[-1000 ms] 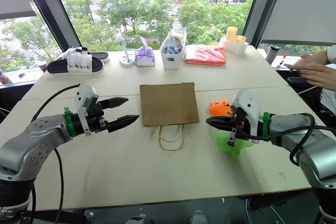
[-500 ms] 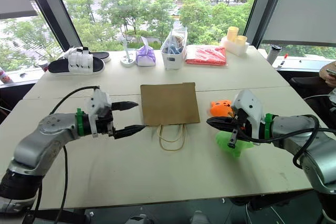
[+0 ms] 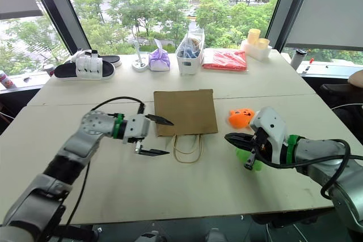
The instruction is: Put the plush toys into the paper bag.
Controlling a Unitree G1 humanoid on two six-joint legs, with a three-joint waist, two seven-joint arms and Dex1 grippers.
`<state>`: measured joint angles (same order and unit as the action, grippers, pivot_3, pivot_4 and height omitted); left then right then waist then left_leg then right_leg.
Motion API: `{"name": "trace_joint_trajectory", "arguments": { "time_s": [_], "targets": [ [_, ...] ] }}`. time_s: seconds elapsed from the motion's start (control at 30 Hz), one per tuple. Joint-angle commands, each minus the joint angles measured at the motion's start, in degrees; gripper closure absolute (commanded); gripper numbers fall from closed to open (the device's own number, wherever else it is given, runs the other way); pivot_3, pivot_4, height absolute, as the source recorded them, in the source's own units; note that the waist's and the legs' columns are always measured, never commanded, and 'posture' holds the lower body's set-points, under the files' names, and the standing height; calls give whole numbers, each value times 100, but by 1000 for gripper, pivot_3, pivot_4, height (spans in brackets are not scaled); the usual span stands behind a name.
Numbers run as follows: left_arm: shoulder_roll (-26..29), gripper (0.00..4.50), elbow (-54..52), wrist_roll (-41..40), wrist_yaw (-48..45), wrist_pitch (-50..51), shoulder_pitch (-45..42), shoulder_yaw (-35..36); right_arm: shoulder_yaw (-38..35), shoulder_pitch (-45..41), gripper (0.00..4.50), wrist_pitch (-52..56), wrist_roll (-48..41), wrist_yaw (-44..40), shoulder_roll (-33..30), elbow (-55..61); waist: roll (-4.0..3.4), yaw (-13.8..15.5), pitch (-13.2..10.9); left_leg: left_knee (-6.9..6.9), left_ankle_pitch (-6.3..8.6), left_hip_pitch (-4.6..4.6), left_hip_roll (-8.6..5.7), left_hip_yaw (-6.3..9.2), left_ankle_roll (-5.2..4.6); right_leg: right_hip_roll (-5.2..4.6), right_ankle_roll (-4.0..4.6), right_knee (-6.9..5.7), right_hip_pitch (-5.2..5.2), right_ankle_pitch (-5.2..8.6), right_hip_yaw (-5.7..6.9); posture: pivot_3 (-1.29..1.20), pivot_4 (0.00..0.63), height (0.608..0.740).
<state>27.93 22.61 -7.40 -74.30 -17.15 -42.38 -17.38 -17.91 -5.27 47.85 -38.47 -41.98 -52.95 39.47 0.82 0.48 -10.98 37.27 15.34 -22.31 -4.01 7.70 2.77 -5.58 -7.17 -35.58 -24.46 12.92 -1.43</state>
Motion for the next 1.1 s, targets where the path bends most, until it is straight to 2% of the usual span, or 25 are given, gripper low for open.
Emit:
{"name": "trace_joint_trajectory", "arguments": {
  "time_s": [0.03,0.07,0.17,0.33,0.4,0.57,0.73,0.93,1.1],
  "targets": [
    [-234,39,471,137,19,-394,-309,-13,-260,126,4500,-1,-67,144,31,277,0,12,0,0,0,0,0,0,0,0,0,0,0,0,0,0,150,740],
    [-327,39,625,168,1,-495,-371,-21,-281,196,4500,2,-67,184,46,314,0,17,0,0,0,0,0,0,0,0,-1,-1,0,0,0,0,150,740],
    [-533,899,916,106,-73,-555,-480,52,-323,404,4500,6,-81,336,123,462,1,19,0,2,0,-1,-1,0,-1,0,-3,-1,0,-2,0,0,150,740],
    [-581,3335,792,-189,-274,-197,-574,260,-255,569,4500,22,-140,568,272,656,1,7,0,2,0,1,-1,0,-1,1,-5,-4,0,-3,0,0,150,740],
    [-563,4337,572,-452,-323,306,-660,407,-51,587,4500,-6,-120,713,422,712,3,12,-1,6,0,1,-1,1,-1,1,-5,-9,0,-3,0,0,150,740],
    [-554,4429,43,-936,-166,1574,-953,767,878,187,4500,-143,313,1437,1190,476,1,-8,0,12,0,3,-2,7,-1,3,-5,-26,1,-2,1,0,150,740],
    [-593,4429,-296,-1289,161,2485,-1259,1101,2314,-710,4500,-329,1461,2337,2220,-585,7,-120,1,13,-2,13,-3,11,2,5,-4,-44,0,-2,1,0,150,740],
    [-641,4429,-853,-1680,535,3337,-1236,1341,2900,-1883,4500,-1148,2537,3119,3562,-2814,4,-166,3,2,-5,21,-2,13,6,7,-3,-54,-7,-2,-3,0,150,740],
    [-692,4429,-1274,-2076,1021,4015,-1319,1645,2854,-2434,4500,-1767,3074,3497,4188,-4433,4,-158,3,-3,-6,17,-5,15,9,6,-3,-53,-12,-2,-3,0,150,740]
  ]
}}
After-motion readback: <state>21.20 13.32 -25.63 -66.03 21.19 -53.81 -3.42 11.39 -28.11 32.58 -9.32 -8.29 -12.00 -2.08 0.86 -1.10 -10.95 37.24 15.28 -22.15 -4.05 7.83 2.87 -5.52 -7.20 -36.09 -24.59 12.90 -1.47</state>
